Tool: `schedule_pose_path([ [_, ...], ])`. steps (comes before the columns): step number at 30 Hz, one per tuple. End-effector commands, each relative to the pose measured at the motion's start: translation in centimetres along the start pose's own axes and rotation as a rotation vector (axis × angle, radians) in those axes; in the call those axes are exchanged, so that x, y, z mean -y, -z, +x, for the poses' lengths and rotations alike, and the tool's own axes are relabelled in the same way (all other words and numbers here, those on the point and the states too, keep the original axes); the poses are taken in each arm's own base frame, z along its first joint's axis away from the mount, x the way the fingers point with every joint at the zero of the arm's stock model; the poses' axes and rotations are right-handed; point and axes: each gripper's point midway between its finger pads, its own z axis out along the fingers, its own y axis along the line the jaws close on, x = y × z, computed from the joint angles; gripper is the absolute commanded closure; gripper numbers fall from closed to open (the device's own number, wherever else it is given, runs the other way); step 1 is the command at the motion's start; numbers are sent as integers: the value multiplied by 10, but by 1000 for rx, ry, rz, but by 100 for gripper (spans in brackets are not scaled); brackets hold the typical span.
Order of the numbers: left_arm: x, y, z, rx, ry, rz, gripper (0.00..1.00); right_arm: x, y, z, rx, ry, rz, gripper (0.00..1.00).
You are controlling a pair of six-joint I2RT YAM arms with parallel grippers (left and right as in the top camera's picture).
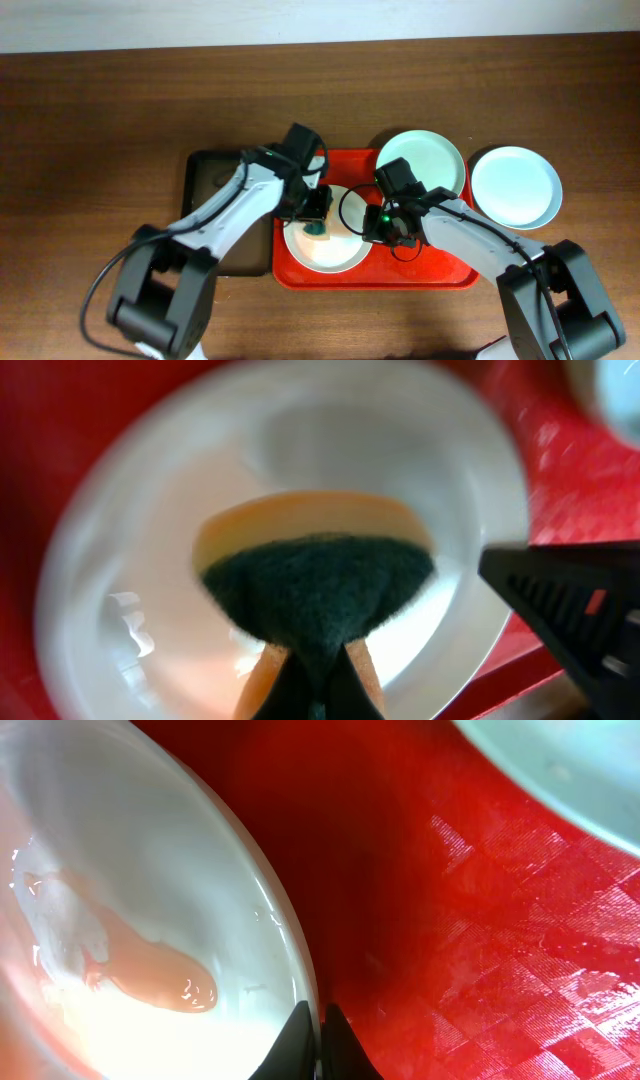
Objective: Clean dirty plates on tray and stack at the side
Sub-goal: 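Scrub the white plate with the sponge while the right gripper holds it, then return the sponge to the black tray and retract the left arm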
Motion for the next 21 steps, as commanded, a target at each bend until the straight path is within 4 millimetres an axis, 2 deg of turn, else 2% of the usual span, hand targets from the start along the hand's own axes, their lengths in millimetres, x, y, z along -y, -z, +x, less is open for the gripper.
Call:
schedule_pose_path([
  [1, -10, 19, -13, 76, -3, -73, 100, 2, 1, 5, -6, -7, 5, 96],
  [3, -26, 8, -8, 54, 18, -138, 100, 2, 1, 6, -9, -8, 7, 96],
  [5, -42, -13, -2, 14, 44, -196, 100, 3, 1, 7, -12, -9, 9, 96],
  [9, -53, -45, 15, -92, 68, -200, 100, 1, 1, 8, -19, -9, -1, 96],
  [11, -45, -54, 22, -138, 79, -138, 100, 1, 1, 8, -19, -9, -1, 96],
  [13, -17, -57, 30, -185, 82, 5, 100, 1, 1, 8, -19, -9, 0, 96],
  [15, 7, -57, 29, -191, 68, 122, 100, 1, 1, 8, -19, -9, 0, 96],
  [17, 18, -55, 25, -185, 60, 179, 100, 1, 1, 8, -19, -9, 0, 96],
  [19, 25, -45, 17, -167, 33, 220, 100, 1, 1, 8, -19, -9, 0, 96],
  [21, 21, -24, 5, -117, 16, 207, 100, 1, 1, 8, -19, -9, 0, 96],
])
